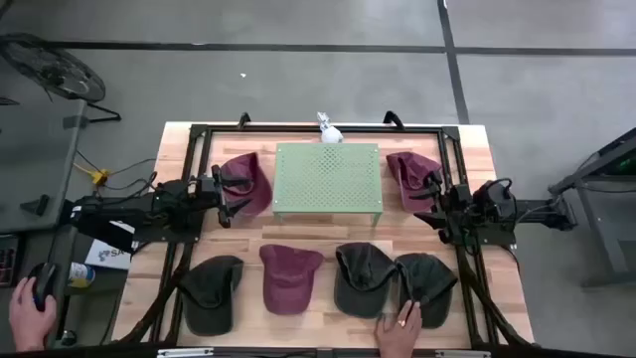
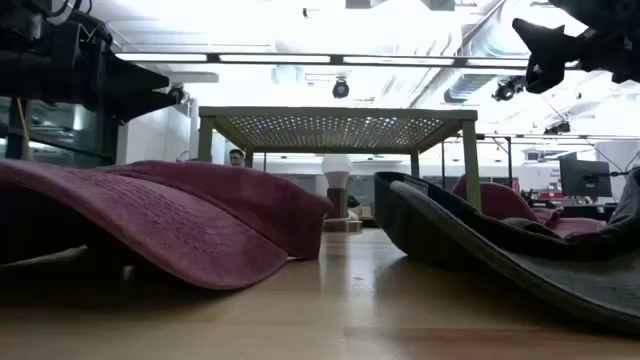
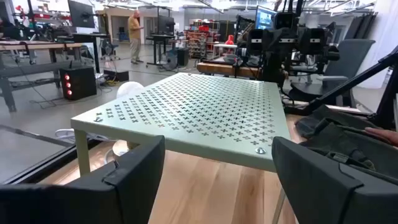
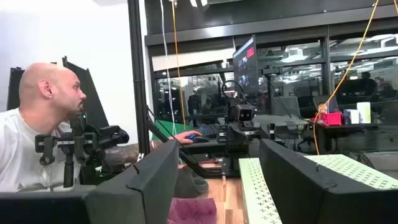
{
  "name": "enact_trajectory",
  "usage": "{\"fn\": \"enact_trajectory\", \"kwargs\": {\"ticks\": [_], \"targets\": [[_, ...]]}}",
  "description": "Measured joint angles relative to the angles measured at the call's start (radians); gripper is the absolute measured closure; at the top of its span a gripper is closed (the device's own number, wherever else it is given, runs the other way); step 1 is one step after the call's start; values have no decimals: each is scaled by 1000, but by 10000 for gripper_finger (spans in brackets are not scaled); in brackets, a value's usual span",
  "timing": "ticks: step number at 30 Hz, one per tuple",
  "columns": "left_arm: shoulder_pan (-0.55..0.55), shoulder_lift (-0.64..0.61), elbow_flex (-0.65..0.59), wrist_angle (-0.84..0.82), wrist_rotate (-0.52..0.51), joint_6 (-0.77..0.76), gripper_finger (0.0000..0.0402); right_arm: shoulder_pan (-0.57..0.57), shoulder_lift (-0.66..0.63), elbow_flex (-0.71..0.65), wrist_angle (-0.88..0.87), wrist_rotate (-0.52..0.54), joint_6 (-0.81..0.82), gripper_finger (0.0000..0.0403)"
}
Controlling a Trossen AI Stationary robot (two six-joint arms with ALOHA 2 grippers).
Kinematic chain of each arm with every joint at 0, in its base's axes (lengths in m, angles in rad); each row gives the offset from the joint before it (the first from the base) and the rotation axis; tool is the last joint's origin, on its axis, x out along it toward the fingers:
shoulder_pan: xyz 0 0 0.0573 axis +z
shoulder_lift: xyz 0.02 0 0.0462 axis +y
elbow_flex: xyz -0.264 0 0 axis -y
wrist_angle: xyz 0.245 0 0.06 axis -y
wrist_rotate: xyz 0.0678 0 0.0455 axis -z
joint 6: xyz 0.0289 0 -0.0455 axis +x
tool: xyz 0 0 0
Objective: Pick & Place hat
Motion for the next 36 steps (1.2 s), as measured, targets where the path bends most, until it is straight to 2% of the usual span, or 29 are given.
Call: {"fn": "enact_trajectory", "kwargs": {"ticks": [36], "targets": [[0,0,0,0,-6,0,111,0,0,0,0,0,0,191]]}}
